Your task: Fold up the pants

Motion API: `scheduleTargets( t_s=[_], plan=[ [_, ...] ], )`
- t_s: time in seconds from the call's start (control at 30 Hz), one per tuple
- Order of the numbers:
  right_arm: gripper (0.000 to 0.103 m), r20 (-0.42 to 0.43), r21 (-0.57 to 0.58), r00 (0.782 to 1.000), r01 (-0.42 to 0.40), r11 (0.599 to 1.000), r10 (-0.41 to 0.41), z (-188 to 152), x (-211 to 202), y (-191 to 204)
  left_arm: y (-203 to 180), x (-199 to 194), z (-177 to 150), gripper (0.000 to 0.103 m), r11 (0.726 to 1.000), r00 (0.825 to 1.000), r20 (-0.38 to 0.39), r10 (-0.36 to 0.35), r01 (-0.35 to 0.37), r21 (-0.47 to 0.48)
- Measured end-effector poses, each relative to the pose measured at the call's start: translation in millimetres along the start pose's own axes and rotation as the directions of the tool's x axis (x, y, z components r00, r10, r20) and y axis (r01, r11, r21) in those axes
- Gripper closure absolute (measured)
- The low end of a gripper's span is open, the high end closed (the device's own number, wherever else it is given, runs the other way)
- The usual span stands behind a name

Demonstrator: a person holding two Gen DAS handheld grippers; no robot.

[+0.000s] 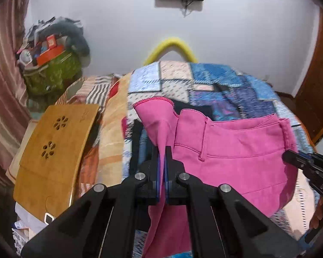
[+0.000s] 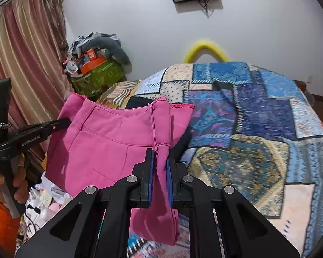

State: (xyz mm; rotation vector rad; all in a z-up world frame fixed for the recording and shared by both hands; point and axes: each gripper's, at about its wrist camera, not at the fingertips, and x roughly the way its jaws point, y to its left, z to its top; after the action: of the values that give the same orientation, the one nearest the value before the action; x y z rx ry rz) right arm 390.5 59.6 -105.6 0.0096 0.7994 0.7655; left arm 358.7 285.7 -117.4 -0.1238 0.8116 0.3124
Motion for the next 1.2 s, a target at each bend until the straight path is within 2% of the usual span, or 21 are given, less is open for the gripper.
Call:
scheduleTargets(
  t_s=[0.17,0.37,0.5,0.57,0.6,0.67,0.73,0.87,1.07,1.2],
  plan=[
    [0.094,-0.054,0.000,0.999,0.006,1.000,-0.006,-3.2,43.2,10.0,22.9,54.0,-13.1,0.100,0.998,0.997,-0.070,0.031,-0.034,-0.045],
    [0.094,-0.139,-0.015,0.988,0.067,0.998,-0.068,-19.6,87.3,9.0,39.8,117.7,-39.4,0.100,0.993,0.984,-0.178,0.030,-0.049,-0.103],
    [0.092,-0.162,-0.012,0.983,0.087,0.996,-0.088,-22.2,96.5,2.4,45.7,135.2,-48.7,0.099,0.992,0.977,-0.215,0.002,-0.028,-0.119],
    [0.086,-0.174,-0.028,0.980,0.095,0.995,-0.098,-23.0,97.1,2.2,49.3,134.8,-47.4,0.096,0.991,0.975,-0.220,-0.016,-0.015,-0.137],
    [0.084,-0.179,-0.033,0.978,0.104,0.994,-0.108,-24.2,95.9,2.6,50.6,132.9,-47.2,0.094,0.990,0.976,-0.219,-0.017,-0.015,-0.143],
    [0.082,-0.187,-0.028,0.975,0.119,0.993,-0.122,-26.3,93.6,1.4,52.0,128.7,-46.2,0.085,0.989,0.975,-0.222,-0.006,-0.028,-0.149],
    [0.074,-0.193,-0.019,0.973,0.129,0.991,-0.130,-29.3,87.6,1.3,51.6,120.9,-47.9,0.081,0.990,0.975,-0.221,0.009,-0.040,-0.138],
    [0.071,-0.177,-0.023,0.976,0.121,0.992,-0.123,-31.0,63.9,6.9,44.8,90.8,-51.1,0.068,0.995,0.981,-0.194,0.026,-0.044,-0.091],
    [0.071,-0.051,-0.018,0.996,0.072,0.997,-0.072,-25.9,1.4,25.2,28.1,7.8,-49.9,0.067,0.998,0.997,-0.071,-0.021,0.018,-0.053],
    [0.071,0.061,-0.035,0.998,0.037,0.999,-0.035,-25.0,-54.0,45.0,14.4,-65.2,-51.5,0.067,0.998,0.997,0.059,-0.053,0.055,-0.031]
  ],
)
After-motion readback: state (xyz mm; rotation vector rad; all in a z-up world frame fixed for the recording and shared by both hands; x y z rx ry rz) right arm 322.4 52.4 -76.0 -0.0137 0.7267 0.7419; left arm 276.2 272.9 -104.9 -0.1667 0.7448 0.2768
